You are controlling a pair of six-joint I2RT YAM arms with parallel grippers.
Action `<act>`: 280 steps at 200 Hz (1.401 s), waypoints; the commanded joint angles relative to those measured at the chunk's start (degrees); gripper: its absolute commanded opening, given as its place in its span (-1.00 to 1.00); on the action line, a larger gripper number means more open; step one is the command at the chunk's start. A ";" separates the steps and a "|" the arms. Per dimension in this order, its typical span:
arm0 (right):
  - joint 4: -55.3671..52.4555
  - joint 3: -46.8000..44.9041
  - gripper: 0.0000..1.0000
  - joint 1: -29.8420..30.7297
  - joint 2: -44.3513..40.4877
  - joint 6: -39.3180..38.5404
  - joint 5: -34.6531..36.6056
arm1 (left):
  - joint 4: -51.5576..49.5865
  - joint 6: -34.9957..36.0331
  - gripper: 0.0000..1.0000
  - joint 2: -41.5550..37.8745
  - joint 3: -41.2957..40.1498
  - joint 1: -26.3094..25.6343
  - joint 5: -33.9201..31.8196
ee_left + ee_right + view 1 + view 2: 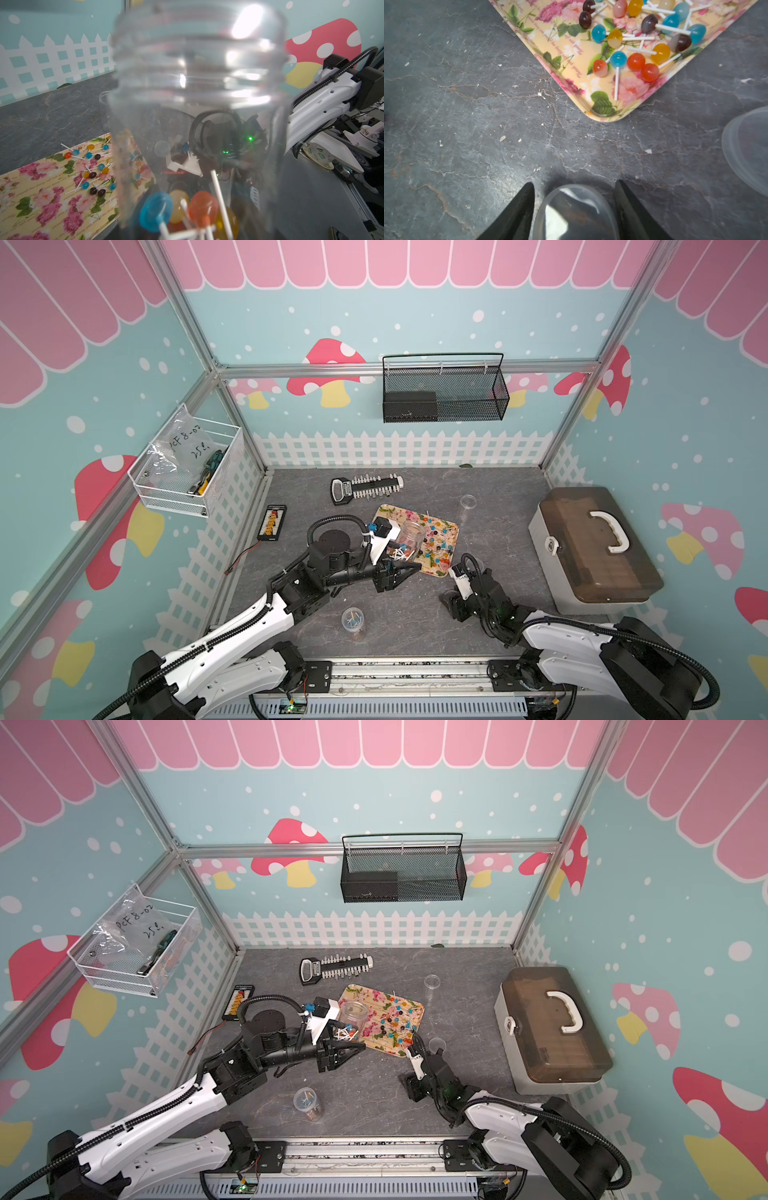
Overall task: Pour the candies out of the jar
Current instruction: Place the lid at the center of the board.
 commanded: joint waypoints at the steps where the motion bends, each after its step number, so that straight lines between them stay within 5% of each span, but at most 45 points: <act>1: 0.07 0.74 0.25 0.51 -0.38 1.65 0.80 | 1.57 0.66 -0.03 0.37 0.81 0.28 -0.19; 131: -27.46 7.84 0.31 0.44 -32.88 10.31 10.73 | -5.59 1.14 -0.01 15.59 6.08 7.46 0.50; 280: -28.36 8.33 0.33 0.40 -34.47 13.45 12.48 | -30.72 7.61 -0.06 43.72 21.42 8.36 -18.67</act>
